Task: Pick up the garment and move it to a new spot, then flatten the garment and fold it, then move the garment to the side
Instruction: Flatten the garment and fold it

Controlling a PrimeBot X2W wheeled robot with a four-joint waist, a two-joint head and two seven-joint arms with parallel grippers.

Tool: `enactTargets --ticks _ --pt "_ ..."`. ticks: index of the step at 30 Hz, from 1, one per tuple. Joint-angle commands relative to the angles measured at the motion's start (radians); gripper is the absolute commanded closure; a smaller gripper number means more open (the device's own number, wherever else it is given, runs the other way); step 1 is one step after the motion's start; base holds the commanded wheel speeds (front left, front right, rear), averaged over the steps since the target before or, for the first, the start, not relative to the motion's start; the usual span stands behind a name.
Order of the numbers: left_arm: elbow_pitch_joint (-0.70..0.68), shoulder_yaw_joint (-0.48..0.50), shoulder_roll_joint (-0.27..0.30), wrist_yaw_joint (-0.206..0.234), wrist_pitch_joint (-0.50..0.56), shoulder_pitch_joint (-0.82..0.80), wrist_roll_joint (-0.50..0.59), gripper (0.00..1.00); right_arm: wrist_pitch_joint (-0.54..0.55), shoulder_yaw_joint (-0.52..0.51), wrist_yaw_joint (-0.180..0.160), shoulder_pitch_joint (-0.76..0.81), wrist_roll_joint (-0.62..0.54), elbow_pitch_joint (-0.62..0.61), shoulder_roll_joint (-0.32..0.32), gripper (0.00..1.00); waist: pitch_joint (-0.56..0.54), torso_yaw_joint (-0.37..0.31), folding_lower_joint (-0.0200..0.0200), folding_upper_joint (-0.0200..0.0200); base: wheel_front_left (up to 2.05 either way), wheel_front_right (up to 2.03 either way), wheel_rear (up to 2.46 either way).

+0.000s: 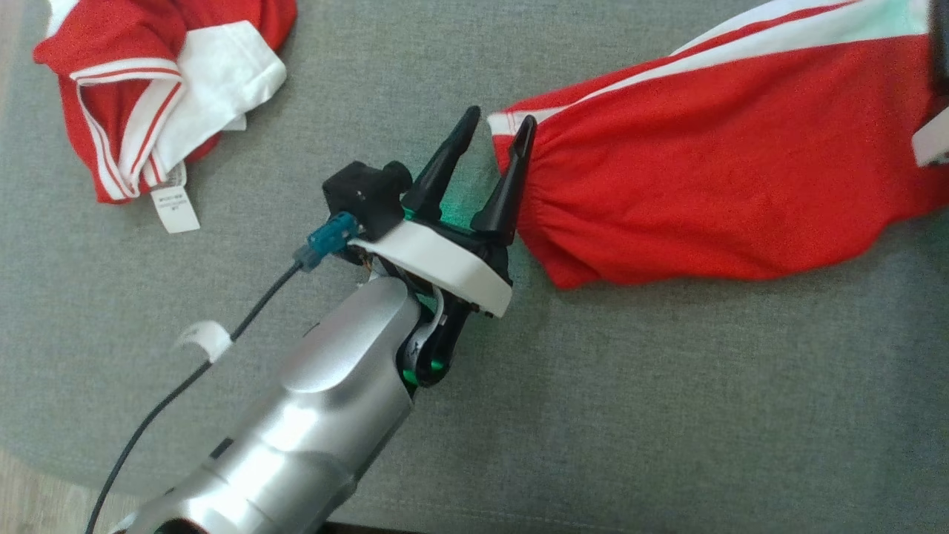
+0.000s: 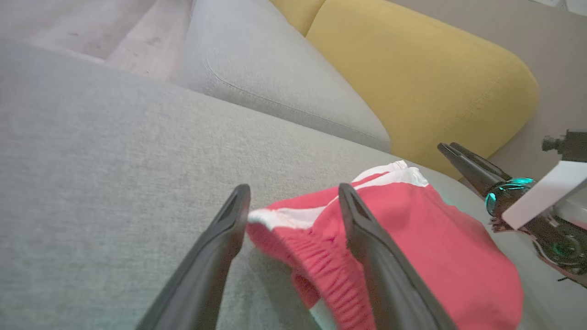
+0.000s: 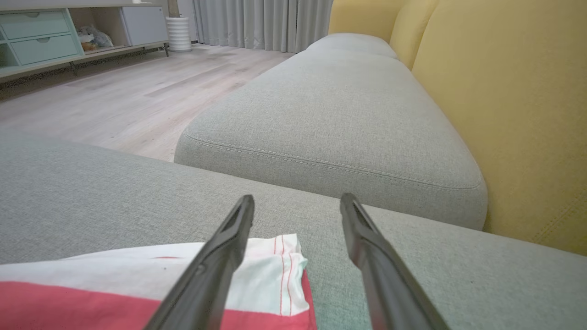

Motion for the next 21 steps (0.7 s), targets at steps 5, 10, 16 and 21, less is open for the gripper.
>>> enactTargets --ticks 5,10,16,21 --pt "-0.120 0.122 0.007 0.095 -0.016 0.062 0.185 0.00 -0.019 0.062 -0.001 0.039 0.086 0.036 -0.016 0.00 -0.039 0.012 -0.0001 0.0000 0.00 0.00 0.00" --pt "-0.315 0.255 0.007 0.189 -0.017 0.255 0.410 0.00 0.057 0.118 -0.001 0.085 0.211 0.101 -0.046 0.00 -0.068 0.045 -0.0001 0.0000 0.00 0.00 0.00" --pt "-0.487 0.298 0.007 0.227 -0.017 0.434 0.557 0.00 0.189 0.148 -0.001 0.128 0.360 0.171 -0.081 0.00 -0.095 0.116 -0.0001 0.0000 0.00 0.00 0.00" --pt "-0.530 0.312 0.007 0.232 -0.017 0.514 0.609 0.00 0.244 0.154 -0.001 0.170 0.485 0.170 -0.093 1.00 -0.134 0.132 -0.0001 0.0000 0.00 0.00 0.00"
